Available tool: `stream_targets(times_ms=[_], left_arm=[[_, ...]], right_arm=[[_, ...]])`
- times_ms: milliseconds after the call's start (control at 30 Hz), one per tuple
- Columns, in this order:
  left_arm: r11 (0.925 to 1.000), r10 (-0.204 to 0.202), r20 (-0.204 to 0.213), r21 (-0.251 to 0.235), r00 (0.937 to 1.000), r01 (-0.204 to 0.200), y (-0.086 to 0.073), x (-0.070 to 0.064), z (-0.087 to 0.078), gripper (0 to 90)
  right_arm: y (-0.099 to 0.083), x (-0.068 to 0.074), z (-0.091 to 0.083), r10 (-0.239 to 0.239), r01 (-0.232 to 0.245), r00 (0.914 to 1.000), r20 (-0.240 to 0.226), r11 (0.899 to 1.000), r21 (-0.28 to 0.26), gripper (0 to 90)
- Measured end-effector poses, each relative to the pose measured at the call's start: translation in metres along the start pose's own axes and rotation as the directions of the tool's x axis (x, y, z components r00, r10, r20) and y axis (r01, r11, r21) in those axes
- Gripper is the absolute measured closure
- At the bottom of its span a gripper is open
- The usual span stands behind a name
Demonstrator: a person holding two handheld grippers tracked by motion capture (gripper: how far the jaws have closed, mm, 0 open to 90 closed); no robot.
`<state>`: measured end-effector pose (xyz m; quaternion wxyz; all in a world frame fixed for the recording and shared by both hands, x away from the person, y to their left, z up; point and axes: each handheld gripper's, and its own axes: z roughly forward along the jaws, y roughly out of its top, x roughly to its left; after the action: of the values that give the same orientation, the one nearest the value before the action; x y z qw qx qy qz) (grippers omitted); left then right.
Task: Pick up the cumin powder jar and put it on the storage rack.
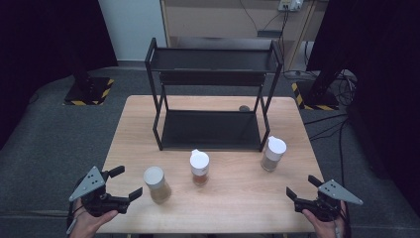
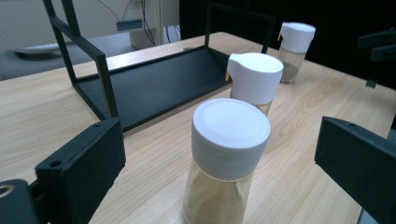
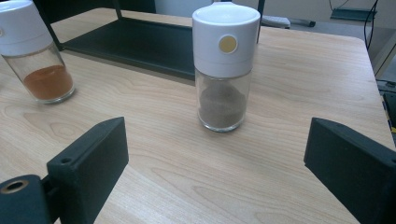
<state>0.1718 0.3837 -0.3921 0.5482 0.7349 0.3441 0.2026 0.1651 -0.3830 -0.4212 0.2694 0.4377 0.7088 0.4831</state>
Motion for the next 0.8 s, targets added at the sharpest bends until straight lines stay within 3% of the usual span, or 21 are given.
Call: stream_targets(times_ms=[800], left_arm=[[0.9962,0.055,0.068,0.064,0.9962,-0.059,-0.002,0.005,0.053,5.9]], right_arm=[[0.000,0.000,0.000,0.001,-0.001,1.0000,-0.001,1.000,0.002,7.0]])
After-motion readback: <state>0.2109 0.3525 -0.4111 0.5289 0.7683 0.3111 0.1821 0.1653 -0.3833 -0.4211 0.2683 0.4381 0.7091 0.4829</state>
